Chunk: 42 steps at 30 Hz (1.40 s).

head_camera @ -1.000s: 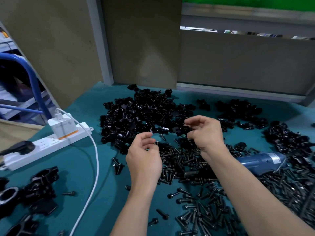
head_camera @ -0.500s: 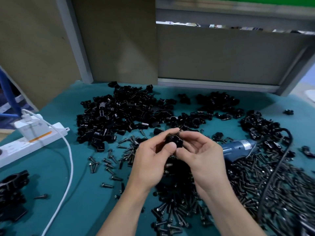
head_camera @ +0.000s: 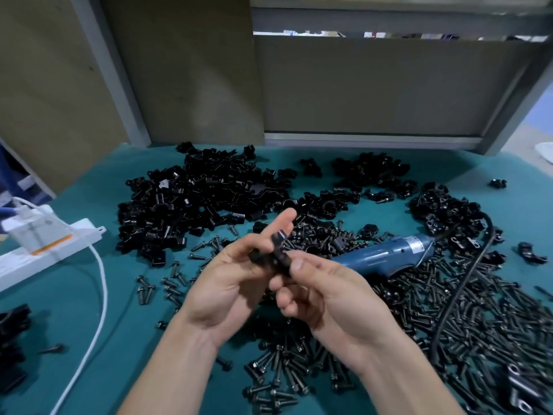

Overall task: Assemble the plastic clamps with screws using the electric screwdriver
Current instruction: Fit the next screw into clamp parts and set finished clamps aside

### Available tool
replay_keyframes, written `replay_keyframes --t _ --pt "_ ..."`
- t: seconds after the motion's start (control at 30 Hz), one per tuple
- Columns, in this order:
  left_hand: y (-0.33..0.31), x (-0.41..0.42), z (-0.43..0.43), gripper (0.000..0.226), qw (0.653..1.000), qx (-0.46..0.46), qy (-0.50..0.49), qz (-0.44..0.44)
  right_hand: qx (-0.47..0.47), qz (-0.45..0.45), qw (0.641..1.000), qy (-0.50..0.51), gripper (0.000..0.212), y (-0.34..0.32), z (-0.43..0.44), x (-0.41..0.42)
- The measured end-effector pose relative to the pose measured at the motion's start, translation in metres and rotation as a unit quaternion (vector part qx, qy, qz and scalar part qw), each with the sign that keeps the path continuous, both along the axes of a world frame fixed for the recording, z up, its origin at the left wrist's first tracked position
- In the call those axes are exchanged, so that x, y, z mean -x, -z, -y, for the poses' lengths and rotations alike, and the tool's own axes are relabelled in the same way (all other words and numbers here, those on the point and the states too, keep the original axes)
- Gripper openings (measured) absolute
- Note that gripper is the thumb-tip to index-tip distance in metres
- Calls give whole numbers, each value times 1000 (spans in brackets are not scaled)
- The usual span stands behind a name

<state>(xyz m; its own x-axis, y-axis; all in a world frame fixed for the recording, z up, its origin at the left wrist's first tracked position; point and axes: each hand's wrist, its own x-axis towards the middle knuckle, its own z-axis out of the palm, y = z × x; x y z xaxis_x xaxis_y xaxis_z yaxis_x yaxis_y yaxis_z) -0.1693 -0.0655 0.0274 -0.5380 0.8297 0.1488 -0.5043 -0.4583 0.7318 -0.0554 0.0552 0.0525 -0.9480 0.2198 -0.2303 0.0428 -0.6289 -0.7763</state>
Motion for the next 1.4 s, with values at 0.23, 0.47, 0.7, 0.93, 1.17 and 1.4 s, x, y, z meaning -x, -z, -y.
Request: replay_keyframes --t 0.23,0.47,0.7,0.93,1.17,1.4 --pt "-9 -13 -10 58 943 204 -138 -224 -193 2 963 189 9 7 4 2" --pt "-22 -25 -13 29 911 228 -87 -332 -237 4 954 186 10 -5 -6 -5" --pt "-8 -36 -43 30 910 283 -248 -172 -614 211 711 271 14 -28 -74 -22" --pt "-38 -22 -115 33 916 295 -194 -188 -721 429 543 40 44 -31 -212 13" --pt "-45 4 -183 27 908 339 -160 -187 -628 518 580 -41 107 2 -278 37" --pt "-46 32 -205 23 904 351 -163 -183 -690 454 562 44 103 -15 -338 80"
